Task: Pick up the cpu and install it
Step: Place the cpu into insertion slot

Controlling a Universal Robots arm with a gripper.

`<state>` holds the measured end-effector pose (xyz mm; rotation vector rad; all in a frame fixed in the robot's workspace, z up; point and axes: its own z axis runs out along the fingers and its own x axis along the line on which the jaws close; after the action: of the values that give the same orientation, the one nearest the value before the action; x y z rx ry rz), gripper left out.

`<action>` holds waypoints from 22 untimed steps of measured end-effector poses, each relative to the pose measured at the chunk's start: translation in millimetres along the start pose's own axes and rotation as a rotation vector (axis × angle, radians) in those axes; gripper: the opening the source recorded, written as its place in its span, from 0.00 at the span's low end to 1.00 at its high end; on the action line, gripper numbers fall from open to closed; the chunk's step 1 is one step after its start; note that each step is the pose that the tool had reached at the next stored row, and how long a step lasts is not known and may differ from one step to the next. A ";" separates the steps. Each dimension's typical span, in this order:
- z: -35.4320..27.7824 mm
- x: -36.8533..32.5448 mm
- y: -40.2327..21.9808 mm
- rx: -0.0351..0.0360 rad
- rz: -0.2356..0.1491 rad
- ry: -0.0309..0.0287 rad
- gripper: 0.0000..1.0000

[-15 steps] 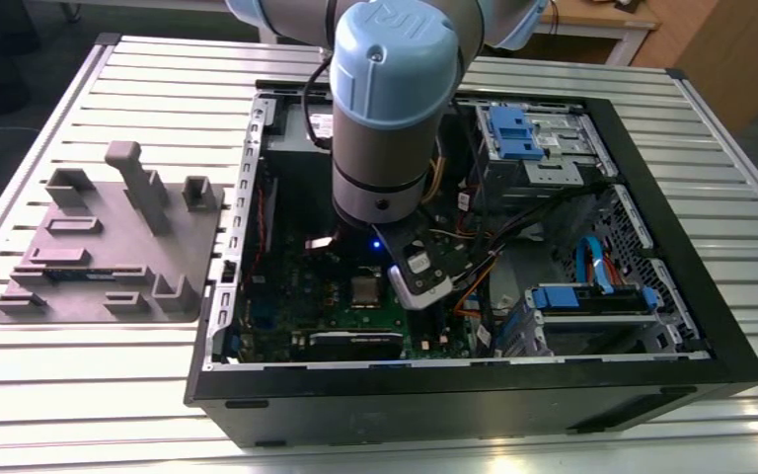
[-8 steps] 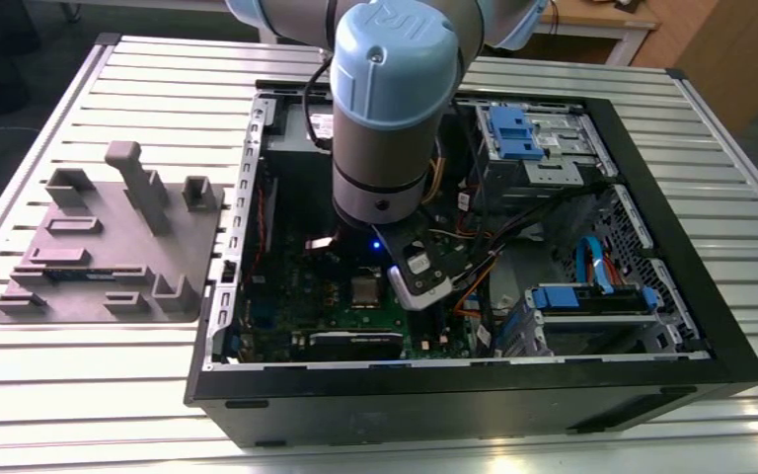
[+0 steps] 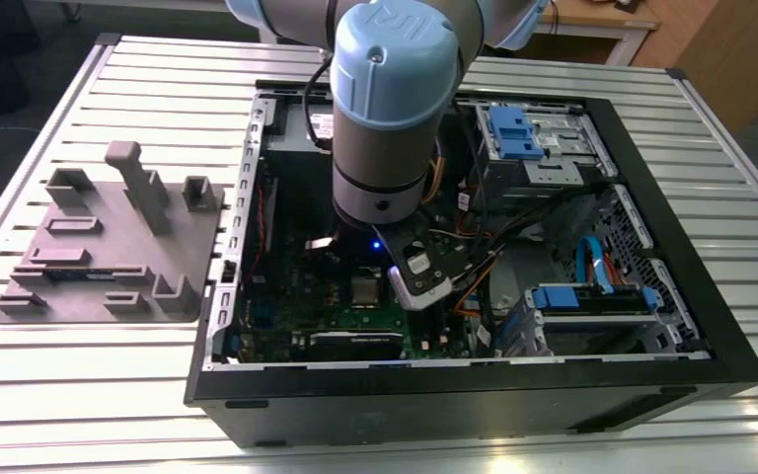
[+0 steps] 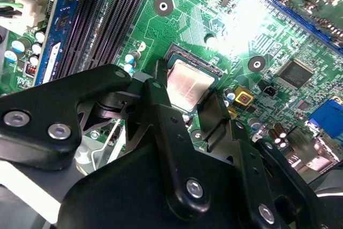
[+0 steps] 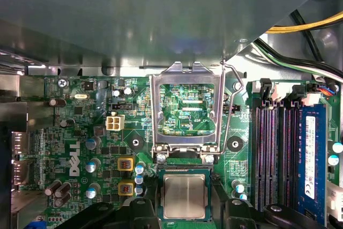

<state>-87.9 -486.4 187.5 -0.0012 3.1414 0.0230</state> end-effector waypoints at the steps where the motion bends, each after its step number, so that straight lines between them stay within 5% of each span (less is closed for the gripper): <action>1: 0.1 0.0 0.0 0.0001 0.000 0.0000 0.47; 10: 0.7 0.0 0.0 0.0000 0.000 -0.0003 0.54; 22: -9.5 0.0 0.1 -0.0001 0.000 -0.0003 0.54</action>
<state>-87.9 -486.4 197.0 -0.0012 3.1411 0.0232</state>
